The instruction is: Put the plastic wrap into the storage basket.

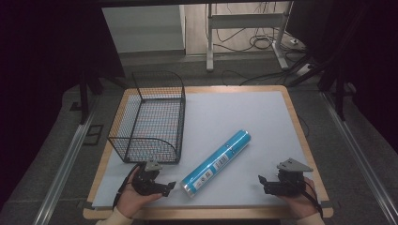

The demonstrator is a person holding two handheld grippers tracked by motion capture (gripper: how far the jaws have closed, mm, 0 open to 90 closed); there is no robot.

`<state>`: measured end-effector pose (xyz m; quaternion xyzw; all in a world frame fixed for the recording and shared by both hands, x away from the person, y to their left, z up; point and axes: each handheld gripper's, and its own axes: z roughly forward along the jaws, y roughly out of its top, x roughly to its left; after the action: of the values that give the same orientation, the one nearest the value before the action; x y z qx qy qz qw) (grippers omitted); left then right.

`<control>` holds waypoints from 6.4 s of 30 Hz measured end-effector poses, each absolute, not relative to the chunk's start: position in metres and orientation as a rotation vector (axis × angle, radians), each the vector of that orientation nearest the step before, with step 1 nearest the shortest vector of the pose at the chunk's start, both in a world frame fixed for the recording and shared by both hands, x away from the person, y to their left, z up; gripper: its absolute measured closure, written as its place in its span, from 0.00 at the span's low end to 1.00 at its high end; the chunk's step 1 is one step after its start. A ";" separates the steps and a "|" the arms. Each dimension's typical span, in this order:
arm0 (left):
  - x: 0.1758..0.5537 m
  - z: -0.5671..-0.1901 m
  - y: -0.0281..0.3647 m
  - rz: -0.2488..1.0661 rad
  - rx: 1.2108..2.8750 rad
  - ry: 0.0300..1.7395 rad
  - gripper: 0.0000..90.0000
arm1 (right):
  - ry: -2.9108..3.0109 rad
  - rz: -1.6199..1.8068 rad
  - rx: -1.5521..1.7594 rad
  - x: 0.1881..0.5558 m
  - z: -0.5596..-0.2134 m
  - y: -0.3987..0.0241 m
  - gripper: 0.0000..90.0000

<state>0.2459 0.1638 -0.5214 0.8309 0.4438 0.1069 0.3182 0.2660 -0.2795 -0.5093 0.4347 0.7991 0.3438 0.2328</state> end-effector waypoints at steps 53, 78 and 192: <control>0.238 -0.460 0.142 0.281 2.179 1.109 0.18 | 2.211 0.969 1.175 0.263 -0.508 -0.285 0.13; 0.249 -0.436 0.104 0.288 2.245 1.008 0.18 | 2.220 0.947 1.170 0.263 -0.511 -0.284 0.14; 0.360 -0.504 -0.032 0.102 2.555 1.080 0.34 | 2.194 0.926 1.174 0.263 -0.509 -0.288 0.14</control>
<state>0.3599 -0.0324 -0.5038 0.9052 0.3825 0.0361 0.1818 0.2634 -0.2876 -0.5090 0.4291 0.8021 0.3384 0.2408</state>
